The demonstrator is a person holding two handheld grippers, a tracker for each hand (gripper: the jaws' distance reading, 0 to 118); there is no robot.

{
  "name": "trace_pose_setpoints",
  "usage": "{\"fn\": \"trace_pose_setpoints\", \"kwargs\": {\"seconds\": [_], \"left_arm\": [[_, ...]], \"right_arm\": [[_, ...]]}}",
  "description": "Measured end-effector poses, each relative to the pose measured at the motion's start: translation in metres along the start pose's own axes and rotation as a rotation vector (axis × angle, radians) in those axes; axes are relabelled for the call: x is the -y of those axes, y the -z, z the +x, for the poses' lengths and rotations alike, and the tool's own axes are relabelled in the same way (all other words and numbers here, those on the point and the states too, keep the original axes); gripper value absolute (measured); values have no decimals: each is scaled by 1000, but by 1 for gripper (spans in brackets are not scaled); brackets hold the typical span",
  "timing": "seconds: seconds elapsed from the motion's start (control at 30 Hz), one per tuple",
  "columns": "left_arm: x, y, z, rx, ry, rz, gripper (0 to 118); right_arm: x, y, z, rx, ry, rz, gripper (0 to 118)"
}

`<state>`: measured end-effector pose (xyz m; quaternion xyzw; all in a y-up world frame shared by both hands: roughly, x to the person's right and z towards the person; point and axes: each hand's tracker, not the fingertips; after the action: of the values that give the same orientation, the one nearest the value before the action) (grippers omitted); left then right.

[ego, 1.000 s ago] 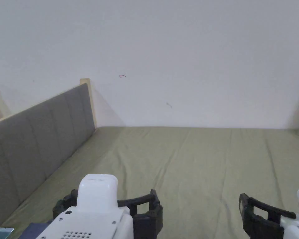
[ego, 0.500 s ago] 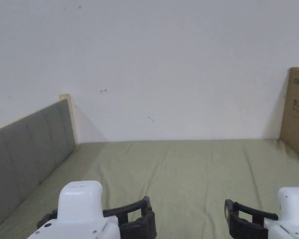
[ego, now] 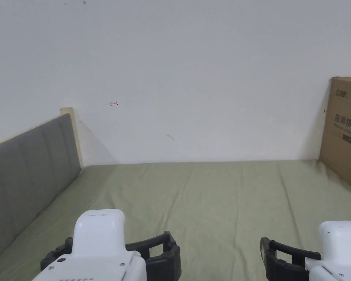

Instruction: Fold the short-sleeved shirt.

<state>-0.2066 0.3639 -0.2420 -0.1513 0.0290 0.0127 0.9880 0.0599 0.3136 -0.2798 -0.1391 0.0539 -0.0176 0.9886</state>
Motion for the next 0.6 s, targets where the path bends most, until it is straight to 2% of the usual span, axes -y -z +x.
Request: {"fn": "trace_pose_setpoints", "kwargs": {"seconds": [0.1,0.23,0.4,0.6], "left_arm": [[2,2,0,-4,-7,-3,115],[3,-2,-6,74,-42,-13,115],[6,-2,0,16,2,13,115],[6,-3,-4,18,-21,18,115]], "right_arm": [[1,0,-2,2,-16,-1,103],[0,0,-1,4,-8,-2,103],[1,0,1,6,-1,-7,103],[1,0,1,10,6,-3,103]]}}
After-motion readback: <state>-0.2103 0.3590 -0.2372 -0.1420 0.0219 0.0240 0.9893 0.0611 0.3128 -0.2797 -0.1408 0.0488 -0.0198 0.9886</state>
